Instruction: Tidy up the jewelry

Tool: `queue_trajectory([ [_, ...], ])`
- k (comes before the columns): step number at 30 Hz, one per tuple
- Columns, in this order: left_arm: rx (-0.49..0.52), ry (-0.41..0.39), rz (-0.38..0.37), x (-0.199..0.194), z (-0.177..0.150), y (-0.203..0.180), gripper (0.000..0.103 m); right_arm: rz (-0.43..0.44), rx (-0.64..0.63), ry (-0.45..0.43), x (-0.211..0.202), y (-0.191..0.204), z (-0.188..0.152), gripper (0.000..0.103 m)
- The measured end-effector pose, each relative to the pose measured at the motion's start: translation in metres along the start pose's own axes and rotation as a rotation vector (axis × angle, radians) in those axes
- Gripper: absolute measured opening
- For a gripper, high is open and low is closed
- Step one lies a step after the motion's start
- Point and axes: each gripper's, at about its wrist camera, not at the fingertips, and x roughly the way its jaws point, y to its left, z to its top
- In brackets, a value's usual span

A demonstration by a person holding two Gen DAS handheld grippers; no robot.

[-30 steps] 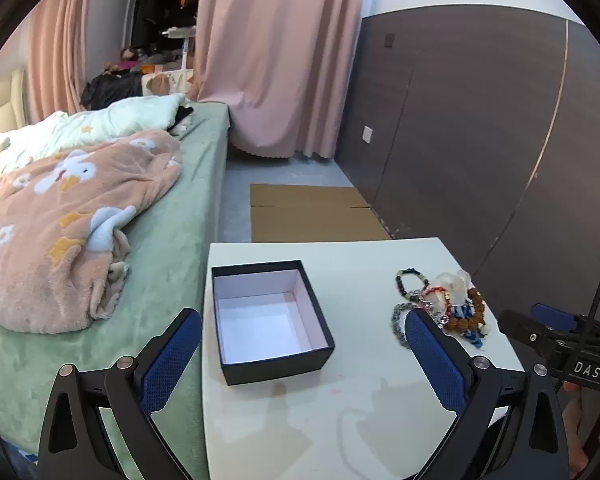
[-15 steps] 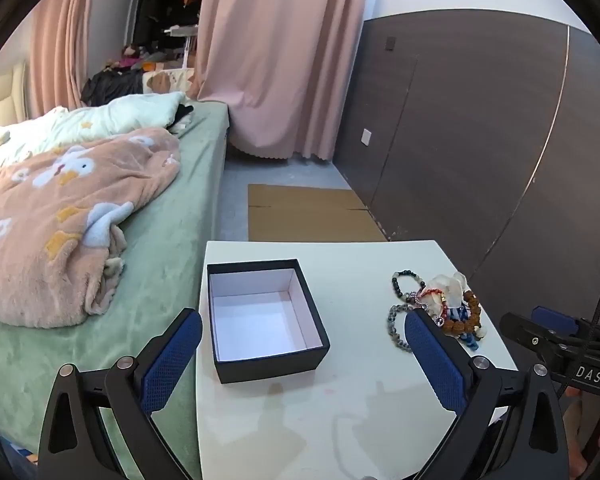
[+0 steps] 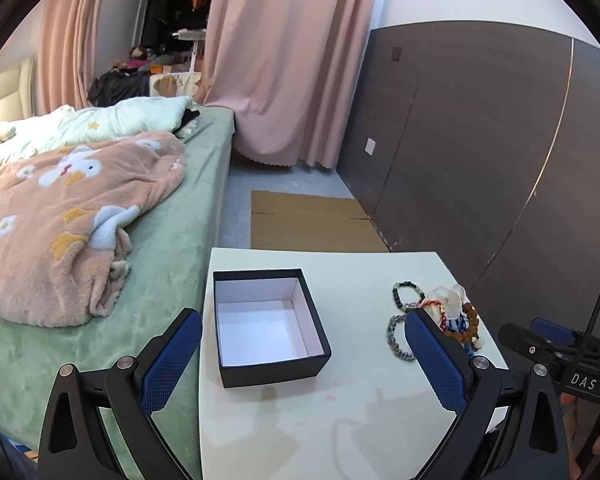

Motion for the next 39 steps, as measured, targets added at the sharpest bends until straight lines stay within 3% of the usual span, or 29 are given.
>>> queue_trajectory([
  [39, 0.003, 0.026, -0.005, -0.0015, -0.0022, -0.0017, 0.101, 0.001, 0.01, -0.004, -0.0027, -0.0019, 0.0017, 0.084],
])
